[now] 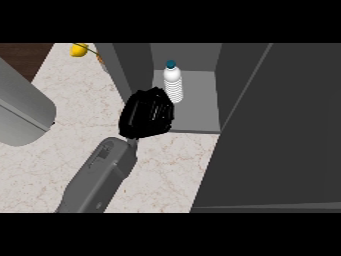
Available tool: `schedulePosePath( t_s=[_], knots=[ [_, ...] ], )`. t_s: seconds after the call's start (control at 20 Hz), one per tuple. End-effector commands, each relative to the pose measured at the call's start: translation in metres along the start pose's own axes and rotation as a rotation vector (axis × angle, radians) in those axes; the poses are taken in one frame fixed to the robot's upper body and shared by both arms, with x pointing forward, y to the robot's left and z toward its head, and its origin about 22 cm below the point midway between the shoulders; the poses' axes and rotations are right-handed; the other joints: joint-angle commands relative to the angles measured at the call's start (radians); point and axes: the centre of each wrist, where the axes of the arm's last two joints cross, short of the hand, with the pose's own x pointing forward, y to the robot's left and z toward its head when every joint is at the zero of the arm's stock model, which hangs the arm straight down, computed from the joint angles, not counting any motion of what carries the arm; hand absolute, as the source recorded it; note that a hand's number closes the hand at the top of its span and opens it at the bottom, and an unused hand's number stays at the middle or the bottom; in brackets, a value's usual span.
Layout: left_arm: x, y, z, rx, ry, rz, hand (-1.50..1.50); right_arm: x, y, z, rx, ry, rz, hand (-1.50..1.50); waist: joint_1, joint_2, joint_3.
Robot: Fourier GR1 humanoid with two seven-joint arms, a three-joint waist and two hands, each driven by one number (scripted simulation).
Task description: Pick up the bottled water, place it into the cabinet and close the cabinet
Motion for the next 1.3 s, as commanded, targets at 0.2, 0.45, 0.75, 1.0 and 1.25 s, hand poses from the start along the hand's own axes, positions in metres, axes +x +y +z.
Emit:
schedulePosePath(
  t_s=[0.2,0.45,0.75,1.0,1.25],
  knots=[
    [0.021,0.043,0.094,0.092,0.015,0.022,1.5,0.023,0.011,0.006,0.256,0.013,-0.064,1.5,0.033,0.004,-0.003],
    [0.061,0.044,0.124,0.121,-0.026,0.011,1.5,0.028,0.022,0.007,0.34,0.014,-0.11,1.5,0.017,0.005,-0.003],
    [0.105,0.05,0.174,0.15,-0.049,-0.011,1.5,0.034,0.025,-0.01,0.338,-0.019,-0.102,1.5,0.011,0.013,-0.004],
    [0.138,0.054,0.204,0.176,-0.07,-0.017,1.5,0.03,0.048,-0.036,0.323,-0.043,-0.09,1.5,0.003,0.014,-0.005],
    [0.168,0.069,0.235,0.185,-0.079,-0.024,1.5,0.043,0.064,-0.082,0.263,-0.045,-0.125,1.5,-0.006,0.021,-0.004]
  ],
)
